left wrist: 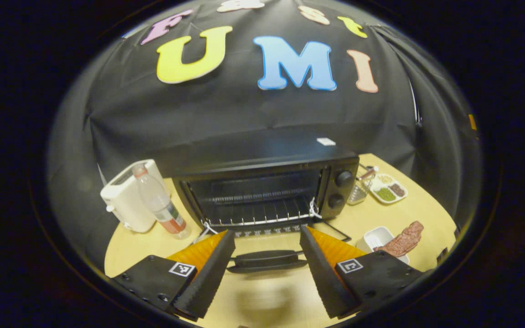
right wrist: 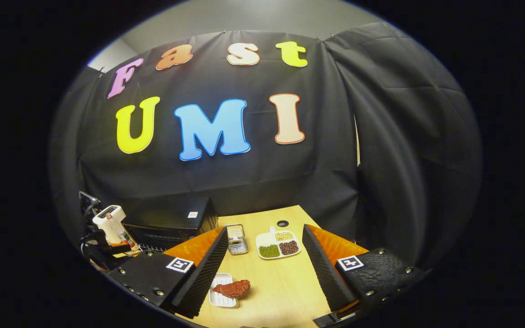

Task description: Open the electric oven with the left hand, put the food in, and close the electric oven.

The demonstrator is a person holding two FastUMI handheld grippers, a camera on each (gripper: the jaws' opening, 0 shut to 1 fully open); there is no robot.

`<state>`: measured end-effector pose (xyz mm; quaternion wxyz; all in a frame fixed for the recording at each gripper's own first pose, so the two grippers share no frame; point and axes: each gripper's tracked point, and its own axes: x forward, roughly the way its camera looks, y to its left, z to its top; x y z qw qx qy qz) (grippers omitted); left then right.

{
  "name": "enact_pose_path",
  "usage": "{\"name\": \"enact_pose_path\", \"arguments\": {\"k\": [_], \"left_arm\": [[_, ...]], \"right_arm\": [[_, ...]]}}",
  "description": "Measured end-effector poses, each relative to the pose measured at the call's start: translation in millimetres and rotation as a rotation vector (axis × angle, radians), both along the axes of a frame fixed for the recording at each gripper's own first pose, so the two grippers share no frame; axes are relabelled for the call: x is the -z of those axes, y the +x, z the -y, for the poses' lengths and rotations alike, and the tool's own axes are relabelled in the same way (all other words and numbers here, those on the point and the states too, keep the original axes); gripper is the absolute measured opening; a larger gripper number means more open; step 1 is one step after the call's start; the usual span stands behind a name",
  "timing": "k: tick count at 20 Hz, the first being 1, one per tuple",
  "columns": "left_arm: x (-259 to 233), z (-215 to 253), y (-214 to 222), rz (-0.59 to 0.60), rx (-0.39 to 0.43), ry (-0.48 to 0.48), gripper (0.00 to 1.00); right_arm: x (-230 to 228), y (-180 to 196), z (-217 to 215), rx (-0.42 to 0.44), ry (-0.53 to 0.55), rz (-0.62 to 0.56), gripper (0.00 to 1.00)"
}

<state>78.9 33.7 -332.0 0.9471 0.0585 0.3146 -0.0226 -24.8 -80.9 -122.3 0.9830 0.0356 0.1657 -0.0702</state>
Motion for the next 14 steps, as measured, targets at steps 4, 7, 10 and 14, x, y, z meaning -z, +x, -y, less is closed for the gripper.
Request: {"name": "enact_pose_path", "arguments": {"k": [4,7,10,14], "left_arm": [[27,-8,0,-0.039,-0.028,-0.006,1.0],[45,-14,-8,-0.076,-0.051,-0.007,1.0],[44,-16,-12,-0.062,-0.066,-0.01,0.98],[-13,-18,-5,0.062,-0.096,-0.045,1.0]], "right_arm": [[4,-2,8,0.003,-0.017,-0.015,0.99],[16,-6,13,0.008,-0.014,-0.047,0.99],[33,-7,14,0.0,0.016,-0.09,0.99],[72,-5,2,-0.099,0.097,-0.206,0.99]]}}
